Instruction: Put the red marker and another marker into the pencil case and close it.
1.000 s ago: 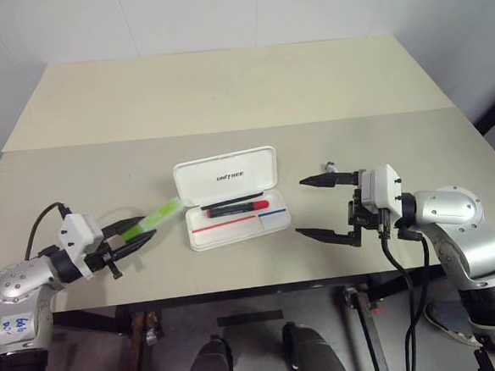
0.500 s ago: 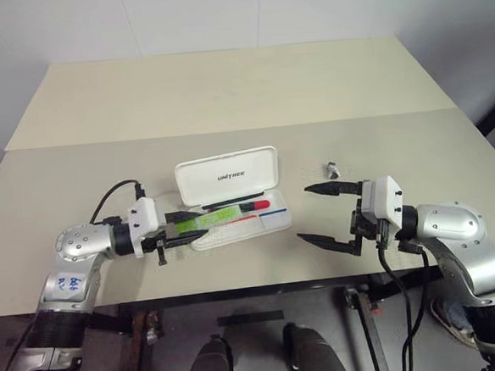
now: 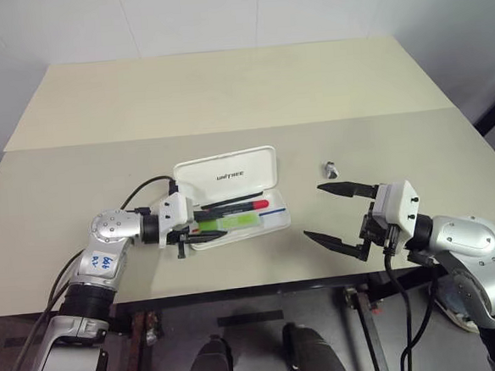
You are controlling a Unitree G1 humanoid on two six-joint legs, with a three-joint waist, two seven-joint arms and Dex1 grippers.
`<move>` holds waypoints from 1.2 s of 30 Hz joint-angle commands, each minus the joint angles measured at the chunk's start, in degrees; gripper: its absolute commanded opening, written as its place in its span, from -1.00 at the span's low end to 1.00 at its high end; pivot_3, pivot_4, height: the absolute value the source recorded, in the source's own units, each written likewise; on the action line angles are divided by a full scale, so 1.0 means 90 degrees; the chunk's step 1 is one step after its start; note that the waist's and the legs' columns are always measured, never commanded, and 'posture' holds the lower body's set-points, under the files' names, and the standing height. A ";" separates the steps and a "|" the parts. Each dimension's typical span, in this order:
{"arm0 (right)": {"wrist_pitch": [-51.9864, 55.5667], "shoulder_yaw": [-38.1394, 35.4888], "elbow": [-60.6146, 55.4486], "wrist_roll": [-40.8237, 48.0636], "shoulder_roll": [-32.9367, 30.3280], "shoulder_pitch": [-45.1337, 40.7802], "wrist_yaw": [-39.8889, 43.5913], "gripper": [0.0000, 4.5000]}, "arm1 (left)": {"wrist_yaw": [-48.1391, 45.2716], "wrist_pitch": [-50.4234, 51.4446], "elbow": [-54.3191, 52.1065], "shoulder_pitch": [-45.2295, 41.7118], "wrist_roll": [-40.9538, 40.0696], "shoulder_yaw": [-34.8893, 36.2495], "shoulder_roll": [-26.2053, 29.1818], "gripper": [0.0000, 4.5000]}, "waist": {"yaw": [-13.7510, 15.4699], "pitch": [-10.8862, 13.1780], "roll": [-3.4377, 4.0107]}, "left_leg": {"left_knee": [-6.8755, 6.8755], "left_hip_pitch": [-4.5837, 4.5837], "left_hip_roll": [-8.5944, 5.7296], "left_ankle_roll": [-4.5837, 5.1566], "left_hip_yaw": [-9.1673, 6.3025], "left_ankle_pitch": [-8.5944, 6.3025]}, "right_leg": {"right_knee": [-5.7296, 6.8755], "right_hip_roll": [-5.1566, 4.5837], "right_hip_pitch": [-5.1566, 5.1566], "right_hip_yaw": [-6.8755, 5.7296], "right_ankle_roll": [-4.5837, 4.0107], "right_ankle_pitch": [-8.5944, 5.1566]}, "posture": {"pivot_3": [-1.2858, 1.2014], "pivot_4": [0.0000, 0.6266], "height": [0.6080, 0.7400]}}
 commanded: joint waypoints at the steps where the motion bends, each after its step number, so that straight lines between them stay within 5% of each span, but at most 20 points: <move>1: -0.0072 -0.0146 -0.0256 0.0066 -0.0038 0.0006 -0.0092 1.00 | -0.0053 0.0126 -0.0069 -0.0080 -0.0024 0.0048 0.0030 0.05 | -0.0001 0.0000 0.0000 | 0.0001 0.0000 0.0000 0.0000 0.0000 0.0000 | 0.0000 0.0000 0.0000 0.0000 0.0000 0.0000 | 0.03 -0.52 1.00; 7: -0.0095 -0.0077 -0.0166 0.0051 -0.0023 -0.0099 -0.0095 1.00 | 0.0004 0.0101 -0.0123 -0.0048 -0.0021 0.0098 0.0016 0.97 | -0.0001 0.0000 0.0000 | 0.0001 0.0000 0.0000 0.0000 -0.0001 0.0000 | 0.0002 0.0000 0.0000 0.0000 0.0000 0.0000 | 0.03 -0.52 1.00; 17: -0.0036 0.0020 0.0012 -0.0107 0.0208 -0.0256 -0.0405 1.00 | 0.0092 -0.0072 -0.0277 0.0018 -0.0159 0.0198 -0.0059 0.99 | 0.0001 0.0000 0.0000 | 0.0005 0.0000 0.0000 0.0000 -0.0002 0.0000 | 0.0006 0.0000 0.0000 0.0000 0.0000 0.0000 | 0.03 -0.52 1.00; 27: 0.0882 -0.0542 0.0868 -0.1073 0.1713 -0.0538 -0.3637 1.00 | -0.0229 0.0296 -0.1137 0.0159 -0.1074 0.0653 -0.0082 0.99 | -0.0013 0.0000 0.0001 | 0.0004 0.0000 0.0001 -0.0002 0.0000 0.0002 | 0.0012 -0.0001 -0.0004 0.0005 -0.0002 0.0000 | 0.03 -0.52 1.00; 36: 0.1204 -0.0394 0.1831 -0.1304 0.2674 -0.1231 -0.4643 1.00 | -0.0136 0.1041 -0.1800 0.0096 -0.1441 0.1140 0.0447 0.99 | -0.0023 0.0000 0.0002 | -0.0003 0.0006 0.0005 -0.0004 0.0001 0.0003 | 0.0030 0.0007 -0.0011 0.0009 -0.0009 -0.0004 | 0.03 -0.52 1.00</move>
